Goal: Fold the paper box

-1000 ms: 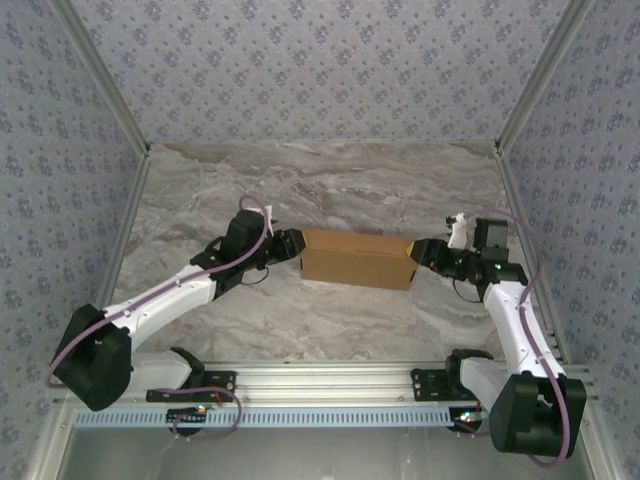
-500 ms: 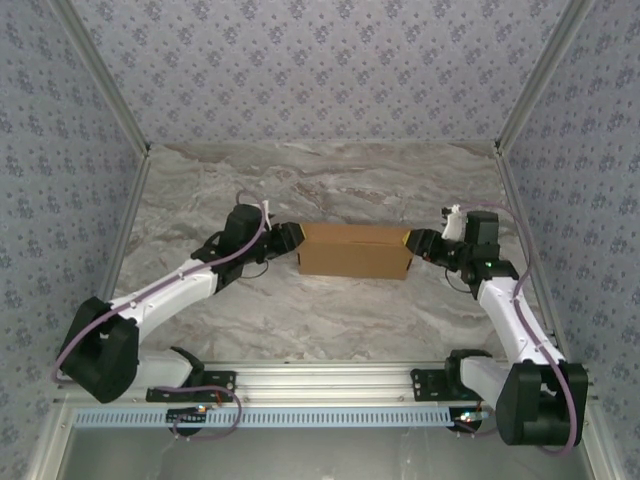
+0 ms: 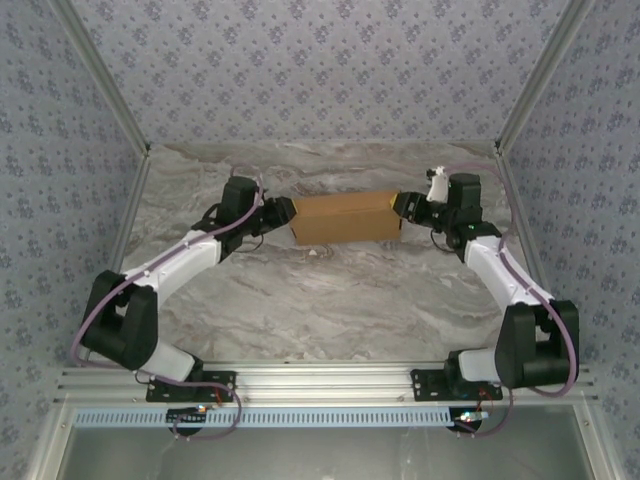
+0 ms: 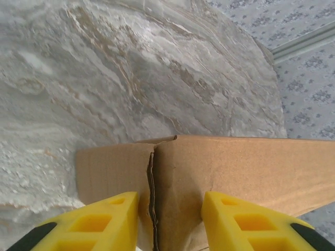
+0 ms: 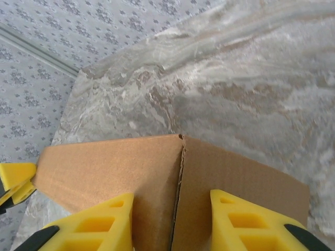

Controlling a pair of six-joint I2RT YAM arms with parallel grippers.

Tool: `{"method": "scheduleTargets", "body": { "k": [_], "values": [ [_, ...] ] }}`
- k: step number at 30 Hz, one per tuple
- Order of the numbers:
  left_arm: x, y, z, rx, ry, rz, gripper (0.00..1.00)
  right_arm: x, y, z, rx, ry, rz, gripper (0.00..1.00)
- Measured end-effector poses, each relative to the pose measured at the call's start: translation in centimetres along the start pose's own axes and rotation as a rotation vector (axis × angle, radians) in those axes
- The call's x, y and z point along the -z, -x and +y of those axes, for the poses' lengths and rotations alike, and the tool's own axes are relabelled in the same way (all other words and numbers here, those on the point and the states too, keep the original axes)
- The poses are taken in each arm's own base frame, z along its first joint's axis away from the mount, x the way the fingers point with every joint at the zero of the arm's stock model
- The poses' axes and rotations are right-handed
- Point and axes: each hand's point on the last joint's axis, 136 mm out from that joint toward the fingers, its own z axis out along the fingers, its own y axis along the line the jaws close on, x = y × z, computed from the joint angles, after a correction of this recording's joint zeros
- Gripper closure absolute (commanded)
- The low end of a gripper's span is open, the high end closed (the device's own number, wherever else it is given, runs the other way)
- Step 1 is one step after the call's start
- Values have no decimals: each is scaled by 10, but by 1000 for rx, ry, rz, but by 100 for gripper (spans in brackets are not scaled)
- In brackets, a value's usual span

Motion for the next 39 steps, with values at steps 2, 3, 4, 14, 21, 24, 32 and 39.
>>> {"method": "scheduleTargets", "body": {
  "k": [2,3,4,14,21,24,32,39],
  "values": [
    [-3,7,3,-19,10,-10,61,-7,3,1,34,0,-3,66],
    [-4,8,4,-29,13,-12,60,-9,4,0,49,-2,-3,66],
    [-5,8,4,-39,13,-13,60,-11,4,-1,64,-4,-3,66],
    [-6,0,11,-81,-13,-41,57,-19,-34,-18,155,-28,62,59],
    [-12,-51,49,-107,65,51,55,-17,-96,-28,177,-56,158,56],
    [-14,-73,61,-113,88,97,55,-17,-115,-35,173,-75,193,55],
    [-21,-105,80,-109,140,162,43,-14,-150,-43,167,-101,261,39],
    [-11,-103,79,-136,161,155,32,4,-130,-37,202,-163,205,31]
  ]
}}
